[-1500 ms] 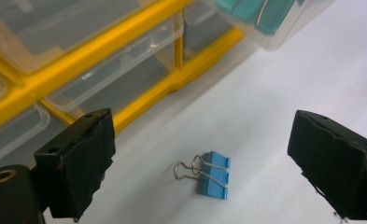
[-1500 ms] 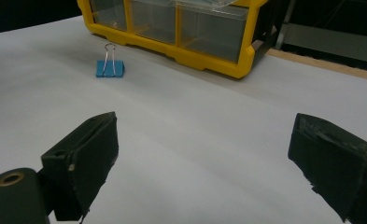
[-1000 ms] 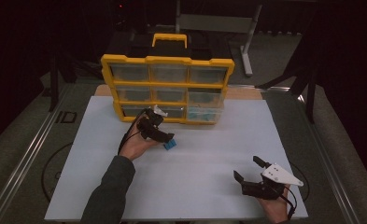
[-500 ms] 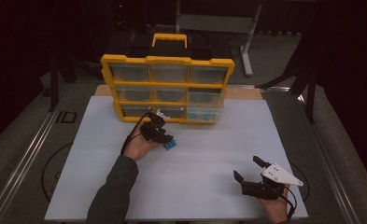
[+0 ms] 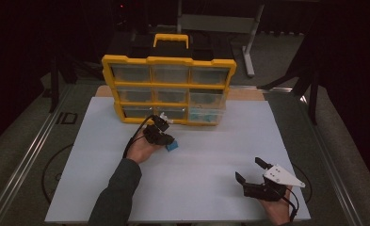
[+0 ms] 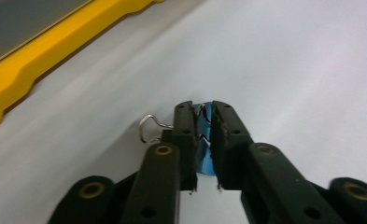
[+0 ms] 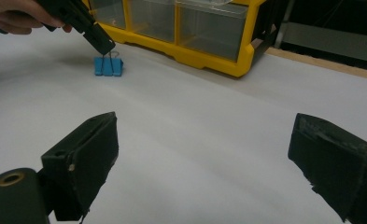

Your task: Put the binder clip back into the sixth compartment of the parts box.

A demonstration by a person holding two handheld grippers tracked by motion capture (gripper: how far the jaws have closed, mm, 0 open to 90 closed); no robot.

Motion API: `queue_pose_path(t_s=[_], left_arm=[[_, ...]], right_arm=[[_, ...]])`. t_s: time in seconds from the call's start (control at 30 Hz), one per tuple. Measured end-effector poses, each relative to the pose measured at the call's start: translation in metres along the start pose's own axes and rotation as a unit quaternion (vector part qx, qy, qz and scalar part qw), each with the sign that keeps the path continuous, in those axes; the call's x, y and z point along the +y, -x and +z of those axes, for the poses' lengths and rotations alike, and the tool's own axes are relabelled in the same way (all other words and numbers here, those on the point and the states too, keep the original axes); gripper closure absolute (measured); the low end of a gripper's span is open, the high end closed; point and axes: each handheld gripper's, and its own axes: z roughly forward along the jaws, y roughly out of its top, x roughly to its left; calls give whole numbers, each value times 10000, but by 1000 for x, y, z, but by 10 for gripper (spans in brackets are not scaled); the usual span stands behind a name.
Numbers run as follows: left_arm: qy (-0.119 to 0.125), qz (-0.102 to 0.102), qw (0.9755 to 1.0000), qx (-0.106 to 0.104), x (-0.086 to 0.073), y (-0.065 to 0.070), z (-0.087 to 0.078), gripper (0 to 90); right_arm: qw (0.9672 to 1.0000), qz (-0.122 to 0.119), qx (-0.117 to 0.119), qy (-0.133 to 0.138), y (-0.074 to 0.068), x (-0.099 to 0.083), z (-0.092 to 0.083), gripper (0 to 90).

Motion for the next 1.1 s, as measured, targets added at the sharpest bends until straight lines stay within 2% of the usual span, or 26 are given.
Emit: queue_pose_path(t_s=[0.03,0.07,0.1,0.23,0.37,0.9,1.1], left_arm=[[-9,36,10000,-17,1,1,-1,867],[-32,77,10000,52,1,2,-1,888],[-38,78,10000,27,1,2,-1,891],[-44,83,9999,54,0,1,-3,894],[54,49,9999,108,0,1,-9,894],[358,173,9990,203,10,5,-46,895],[431,283,9983,259,17,7,-61,895]], right_arm=[[10000,-8,8,-8,-1,0,1,84],[10000,-16,13,-11,-1,0,1,85],[10000,-8,19,-12,-1,0,0,84],[10000,2,15,16,0,0,0,84],[10000,17,21,31,0,0,0,84],[10000,14,26,36,-1,0,0,84],[10000,14,29,36,-1,0,0,84]])
